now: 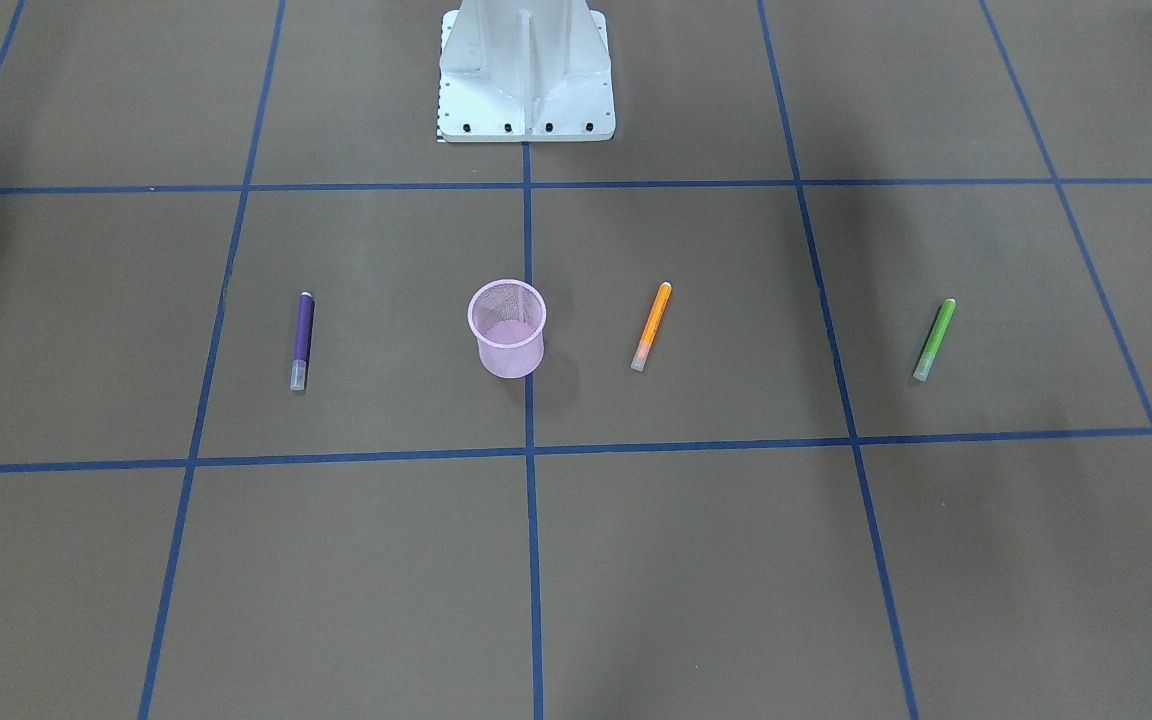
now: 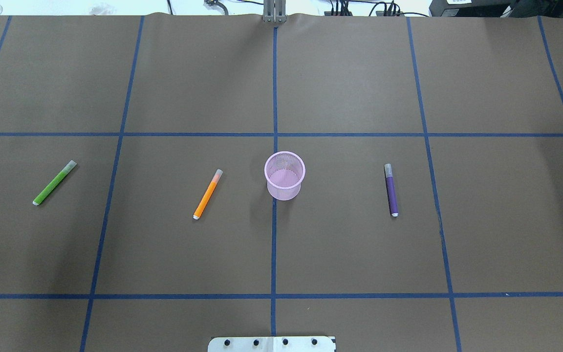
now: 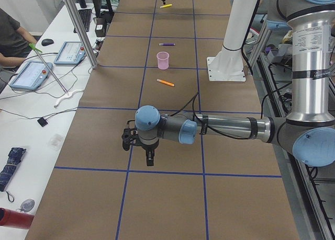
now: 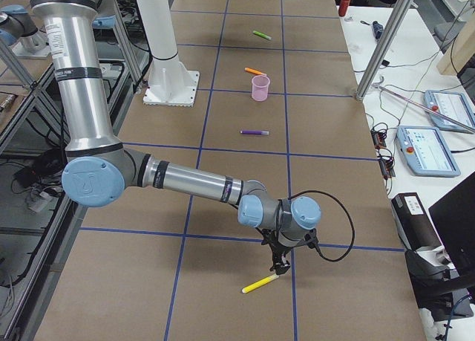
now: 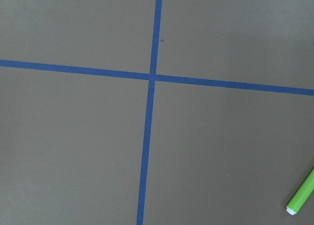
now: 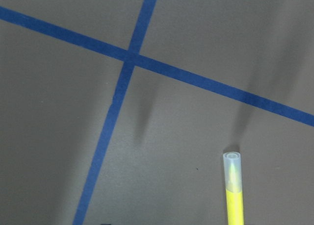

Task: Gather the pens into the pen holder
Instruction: 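Lower the right gripper onto the yellow marker and grasp it upright, then lift the yellow marker with the right gripper and carry it toward the pink cup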

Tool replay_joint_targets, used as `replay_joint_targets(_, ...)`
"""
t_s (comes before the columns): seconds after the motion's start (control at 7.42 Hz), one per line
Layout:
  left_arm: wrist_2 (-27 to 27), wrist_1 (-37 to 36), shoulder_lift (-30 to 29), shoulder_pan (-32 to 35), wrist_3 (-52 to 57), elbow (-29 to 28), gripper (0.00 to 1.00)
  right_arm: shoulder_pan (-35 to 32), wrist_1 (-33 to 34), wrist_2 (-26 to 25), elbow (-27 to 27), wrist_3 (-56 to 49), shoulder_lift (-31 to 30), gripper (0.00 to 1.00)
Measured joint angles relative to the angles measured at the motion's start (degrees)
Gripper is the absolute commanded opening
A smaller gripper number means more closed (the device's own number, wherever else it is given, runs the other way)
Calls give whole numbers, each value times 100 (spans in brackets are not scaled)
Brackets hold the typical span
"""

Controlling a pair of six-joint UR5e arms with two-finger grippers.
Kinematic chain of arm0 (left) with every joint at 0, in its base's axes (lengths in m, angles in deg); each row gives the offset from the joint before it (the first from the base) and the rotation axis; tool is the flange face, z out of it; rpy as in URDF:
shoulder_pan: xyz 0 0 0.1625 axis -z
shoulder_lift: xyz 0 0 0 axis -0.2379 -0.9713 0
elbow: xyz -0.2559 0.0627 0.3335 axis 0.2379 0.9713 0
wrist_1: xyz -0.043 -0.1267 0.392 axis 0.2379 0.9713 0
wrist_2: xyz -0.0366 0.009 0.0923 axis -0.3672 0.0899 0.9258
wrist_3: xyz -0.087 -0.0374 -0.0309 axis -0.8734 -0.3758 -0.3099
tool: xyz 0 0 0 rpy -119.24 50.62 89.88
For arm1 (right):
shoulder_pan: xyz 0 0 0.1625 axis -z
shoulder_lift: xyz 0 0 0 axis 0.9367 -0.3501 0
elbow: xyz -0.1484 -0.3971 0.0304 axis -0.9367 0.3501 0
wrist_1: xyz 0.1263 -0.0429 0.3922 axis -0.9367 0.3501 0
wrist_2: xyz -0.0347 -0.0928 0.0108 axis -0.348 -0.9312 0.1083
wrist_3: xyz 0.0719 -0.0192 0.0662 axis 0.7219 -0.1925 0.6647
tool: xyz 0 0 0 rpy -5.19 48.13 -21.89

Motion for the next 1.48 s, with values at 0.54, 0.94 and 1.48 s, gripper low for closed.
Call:
replay_joint_targets(0.54,-1,2,-6,-10,5,9,99,43,-296,-229,650,-669,162,99)
replay_joint_targets(0.94,-3,2,-7,-14,-1,32,99,41,-376,-206,883,-452,227,93)
replay_joint_targets(1.48,-3,2,-15,-19,4,47,99,49,-823,-221,1248,-179,269,73)
